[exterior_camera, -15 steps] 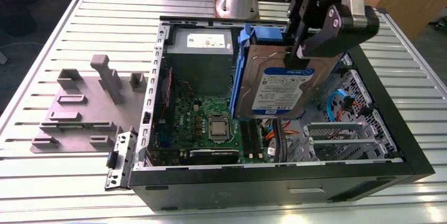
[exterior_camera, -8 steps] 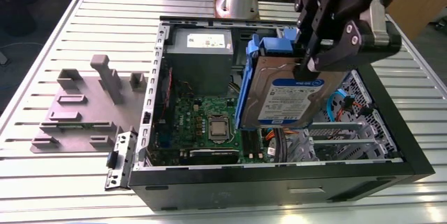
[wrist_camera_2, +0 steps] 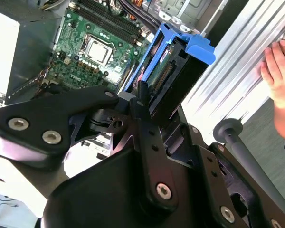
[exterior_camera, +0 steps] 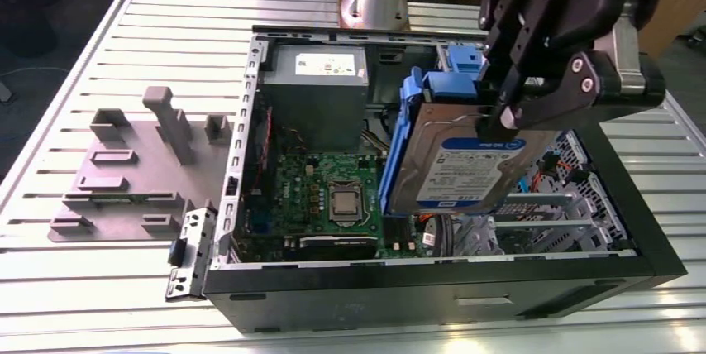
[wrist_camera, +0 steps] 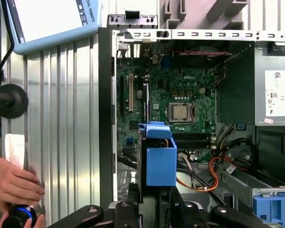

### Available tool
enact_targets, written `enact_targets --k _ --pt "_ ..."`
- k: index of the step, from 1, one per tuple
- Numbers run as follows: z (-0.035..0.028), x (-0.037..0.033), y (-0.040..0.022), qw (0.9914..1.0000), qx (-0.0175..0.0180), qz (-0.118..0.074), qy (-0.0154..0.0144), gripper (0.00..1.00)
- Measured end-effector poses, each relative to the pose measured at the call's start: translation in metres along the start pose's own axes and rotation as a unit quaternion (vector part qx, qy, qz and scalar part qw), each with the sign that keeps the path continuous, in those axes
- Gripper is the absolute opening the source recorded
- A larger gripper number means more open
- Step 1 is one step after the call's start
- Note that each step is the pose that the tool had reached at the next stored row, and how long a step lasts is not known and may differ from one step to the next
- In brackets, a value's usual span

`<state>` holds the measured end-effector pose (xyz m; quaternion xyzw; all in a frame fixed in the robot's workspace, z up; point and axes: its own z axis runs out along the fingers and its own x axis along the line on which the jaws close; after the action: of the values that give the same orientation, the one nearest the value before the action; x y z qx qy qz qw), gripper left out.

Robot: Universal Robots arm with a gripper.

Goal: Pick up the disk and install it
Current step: 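Pick up the disk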

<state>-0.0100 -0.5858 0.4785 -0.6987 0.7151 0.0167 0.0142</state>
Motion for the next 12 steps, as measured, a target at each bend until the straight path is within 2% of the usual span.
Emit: enact_targets --k 4,12 --pt "0.0000 -0.0002 -0.0104 1.00000 0.0001 0.001 0.0000 0.35" --pt "0.0002 -0.0008 -0.0364 1.00000 0.0001 0.002 0.0000 0.35"
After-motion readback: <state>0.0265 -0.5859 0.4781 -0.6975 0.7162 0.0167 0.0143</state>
